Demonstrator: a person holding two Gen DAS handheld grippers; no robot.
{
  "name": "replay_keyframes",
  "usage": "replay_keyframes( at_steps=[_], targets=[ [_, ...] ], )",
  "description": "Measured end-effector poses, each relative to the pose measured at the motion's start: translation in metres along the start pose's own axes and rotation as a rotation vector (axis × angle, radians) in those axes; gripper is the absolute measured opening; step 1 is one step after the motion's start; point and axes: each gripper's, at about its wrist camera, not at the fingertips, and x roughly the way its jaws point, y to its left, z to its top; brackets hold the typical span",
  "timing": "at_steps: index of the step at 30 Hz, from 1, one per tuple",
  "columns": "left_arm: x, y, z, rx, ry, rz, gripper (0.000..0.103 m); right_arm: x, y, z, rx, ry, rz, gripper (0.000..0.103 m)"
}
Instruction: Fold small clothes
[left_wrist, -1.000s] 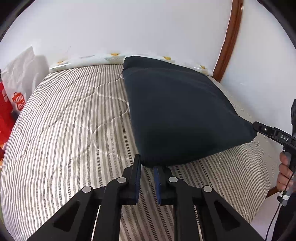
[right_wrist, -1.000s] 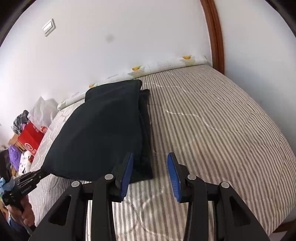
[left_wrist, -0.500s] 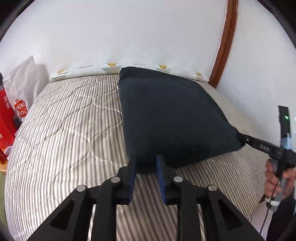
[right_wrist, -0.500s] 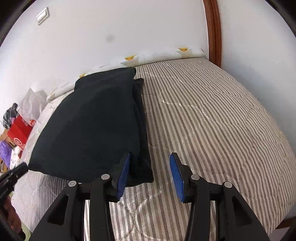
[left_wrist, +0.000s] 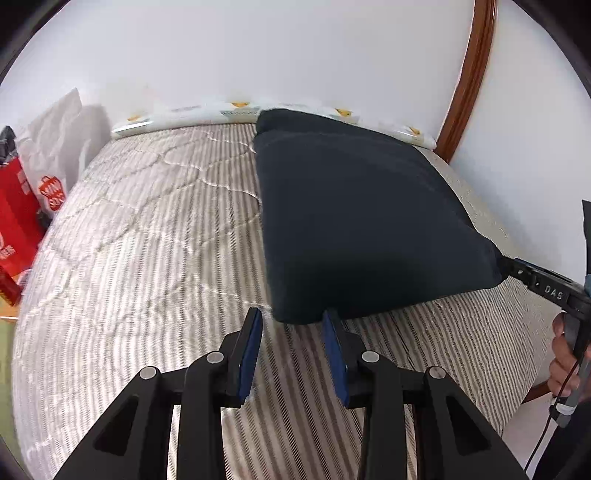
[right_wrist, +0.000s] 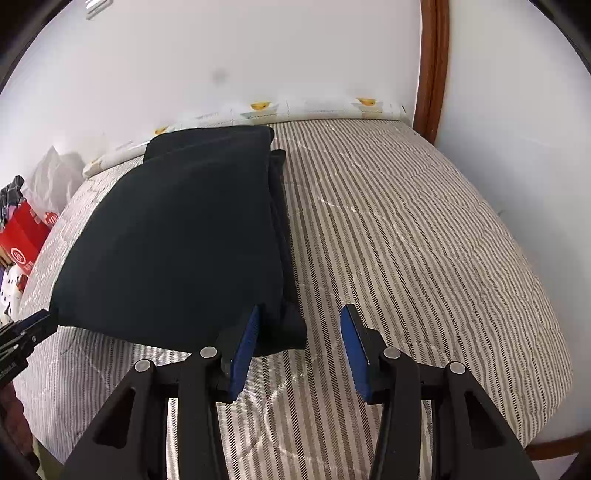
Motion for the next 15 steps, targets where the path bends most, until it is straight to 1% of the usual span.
replay_keyframes(
  at_steps=[1,3,6,7,8,9,10,11,12,13,15],
  targets=[
    [-0.005,0.001,0.000,-0.010,-0.006,0.007,0.032,-0.004,0.001,0.000,0.005,-0.005,0.000,0.045],
    [-0.014,0.004,-0.002,-0.028,-0.014,0.014,0.036,-0.014,0.004,0.000,0.014,-0.009,0.004,0.045],
    [-0.035,0.005,-0.006,-0.039,-0.047,0.031,0.051,-0.032,0.010,-0.004,0.009,-0.027,0.020,0.045],
    [-0.041,0.004,-0.008,-0.036,-0.063,0.041,0.060,-0.040,0.012,-0.006,0.004,-0.036,0.019,0.046],
    [-0.051,0.002,-0.010,-0.029,-0.089,0.059,0.064,-0.048,0.015,-0.008,0.000,-0.047,0.014,0.047],
    [-0.059,0.000,-0.012,-0.021,-0.107,0.074,0.064,-0.054,0.016,-0.010,-0.001,-0.056,0.009,0.052],
    [-0.066,-0.002,-0.013,-0.015,-0.118,0.086,0.064,-0.063,0.017,-0.012,-0.001,-0.066,0.002,0.062],
    [-0.072,-0.004,-0.014,-0.011,-0.123,0.090,0.065,-0.071,0.018,-0.015,-0.001,-0.075,-0.001,0.068],
    [-0.081,-0.006,-0.016,-0.008,-0.132,0.089,0.065,-0.080,0.018,-0.018,0.000,-0.089,0.000,0.076],
    [-0.086,-0.006,-0.017,-0.008,-0.140,0.089,0.066,-0.087,0.018,-0.021,0.001,-0.106,0.002,0.080],
    [-0.103,-0.010,-0.022,-0.011,-0.158,0.094,0.068,-0.104,0.019,-0.027,0.004,-0.138,-0.005,0.085]
  ],
)
